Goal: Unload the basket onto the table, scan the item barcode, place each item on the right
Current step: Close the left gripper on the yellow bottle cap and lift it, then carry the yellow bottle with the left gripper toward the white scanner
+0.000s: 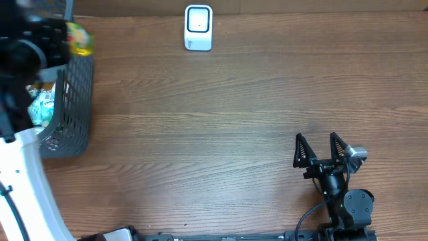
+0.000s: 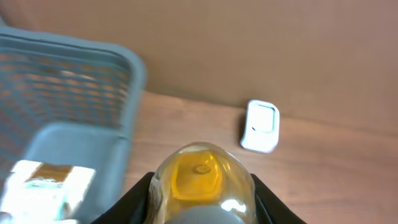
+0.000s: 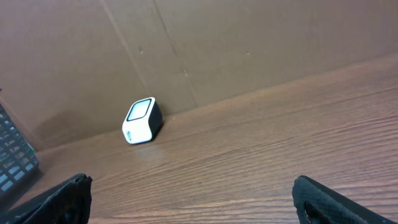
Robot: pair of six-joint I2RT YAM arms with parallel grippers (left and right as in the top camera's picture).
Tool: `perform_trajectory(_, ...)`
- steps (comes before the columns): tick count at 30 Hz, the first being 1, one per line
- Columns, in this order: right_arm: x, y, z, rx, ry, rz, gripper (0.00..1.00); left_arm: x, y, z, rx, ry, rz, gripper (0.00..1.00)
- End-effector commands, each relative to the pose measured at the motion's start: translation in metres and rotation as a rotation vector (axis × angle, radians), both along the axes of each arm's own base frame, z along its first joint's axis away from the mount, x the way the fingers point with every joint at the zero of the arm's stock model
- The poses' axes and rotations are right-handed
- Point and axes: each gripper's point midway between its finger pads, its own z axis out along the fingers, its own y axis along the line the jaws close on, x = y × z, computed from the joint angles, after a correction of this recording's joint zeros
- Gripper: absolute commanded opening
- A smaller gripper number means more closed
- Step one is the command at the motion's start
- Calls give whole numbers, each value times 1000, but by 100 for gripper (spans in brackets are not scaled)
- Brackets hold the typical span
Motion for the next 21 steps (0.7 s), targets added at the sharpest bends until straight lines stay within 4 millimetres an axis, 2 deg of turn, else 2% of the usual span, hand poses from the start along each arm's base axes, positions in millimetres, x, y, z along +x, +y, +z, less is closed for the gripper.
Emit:
perform_trajectory(1,0,1,-3,-1,-1,4,100,7,-31,-8,44,29,-18,36)
perform_trajectory(8,0,1,-3,-1,-1,4,100,21,-113,-48,94,139,-193,35)
perform_trajectory(13,0,1,-3,-1,-1,4,100,35,-174,-86,108,221,-306,34)
perform_trajectory(18,0,1,-3,-1,-1,4,100,43,-211,-124,118,305,-346,30)
perform_trajectory(19,0,1,-3,-1,-1,4,100,46,-226,-136,116,327,-360,29)
perform_trajectory(21,0,1,-3,-1,-1,4,100,50,-244,-149,116,338,-386,29)
